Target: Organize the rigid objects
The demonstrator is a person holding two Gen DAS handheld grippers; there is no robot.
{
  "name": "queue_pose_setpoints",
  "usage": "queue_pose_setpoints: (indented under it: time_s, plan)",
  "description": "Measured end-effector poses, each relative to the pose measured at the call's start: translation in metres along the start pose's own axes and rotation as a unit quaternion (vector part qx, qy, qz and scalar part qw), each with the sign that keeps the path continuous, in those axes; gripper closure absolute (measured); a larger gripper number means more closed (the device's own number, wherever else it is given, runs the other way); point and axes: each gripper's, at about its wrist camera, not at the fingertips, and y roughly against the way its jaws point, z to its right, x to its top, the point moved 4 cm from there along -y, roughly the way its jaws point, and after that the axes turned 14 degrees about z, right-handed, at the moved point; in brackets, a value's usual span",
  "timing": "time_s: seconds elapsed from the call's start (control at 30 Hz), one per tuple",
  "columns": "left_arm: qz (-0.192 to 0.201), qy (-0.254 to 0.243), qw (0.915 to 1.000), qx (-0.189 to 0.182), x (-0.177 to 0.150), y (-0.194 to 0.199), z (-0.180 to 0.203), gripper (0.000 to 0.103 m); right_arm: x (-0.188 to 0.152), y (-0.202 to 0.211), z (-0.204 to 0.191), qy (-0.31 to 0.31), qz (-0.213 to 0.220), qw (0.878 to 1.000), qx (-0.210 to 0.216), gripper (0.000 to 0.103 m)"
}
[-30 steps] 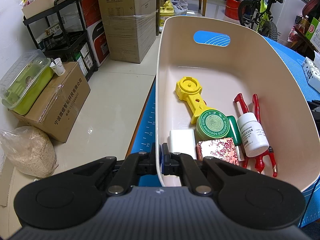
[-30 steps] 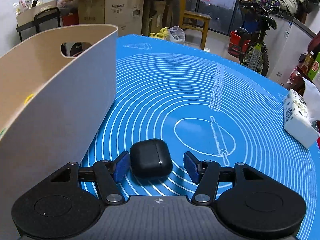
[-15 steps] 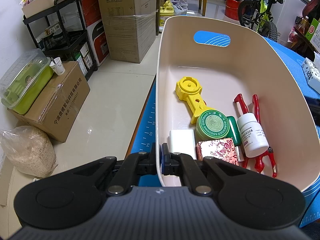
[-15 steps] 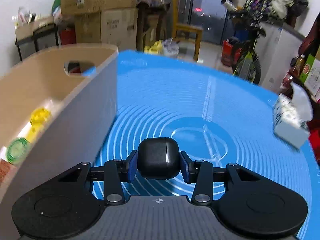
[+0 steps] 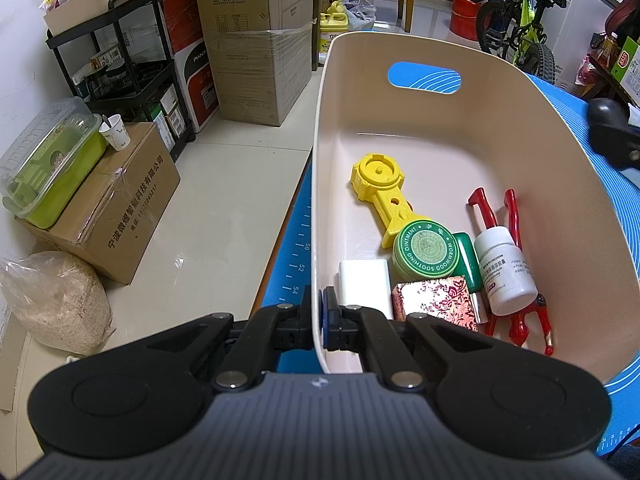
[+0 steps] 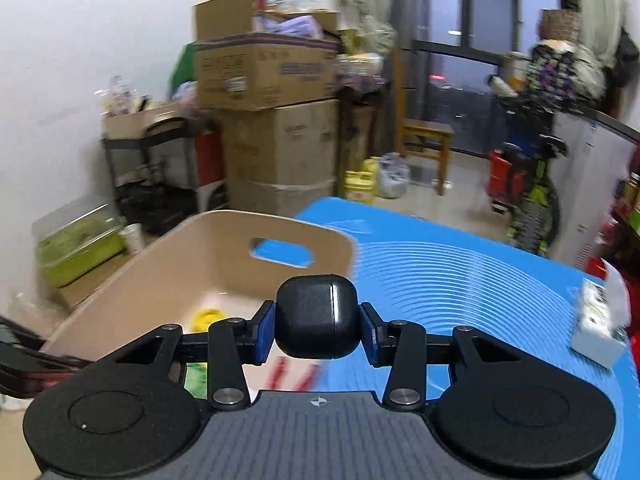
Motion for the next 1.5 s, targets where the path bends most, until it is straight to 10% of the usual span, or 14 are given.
queue_pose_setpoints:
  time_s: [0.57, 1.0, 1.13, 1.5]
  plan:
    - [0.0, 0.0, 1.0, -0.001, 0.0, -0.001, 0.001, 0.099, -0.048, -0.052, -0.079, 0.06, -0.177, 0.98, 0.064, 0.055]
    - [0.002, -0.002, 0.9999, 0.01, 0.003, 0.003, 0.001, 0.089, -0.027, -0.023, -0.061, 0.026, -0.137, 0.989, 0.057, 0.033]
    - [0.023, -0.001, 0.999, 0.039, 0.009, 0.017, -0.001, 0.033, -0.013, 0.002, -0.046, -0.01, -0.107, 0.994, 0.037, 0.026]
    - [0.104, 0.001, 0.994, 0.036, 0.041, 0.099, 0.028, 0.02, 0.023, 0.085, 0.0, -0.023, -0.034, 0.998, -0.042, 0.01]
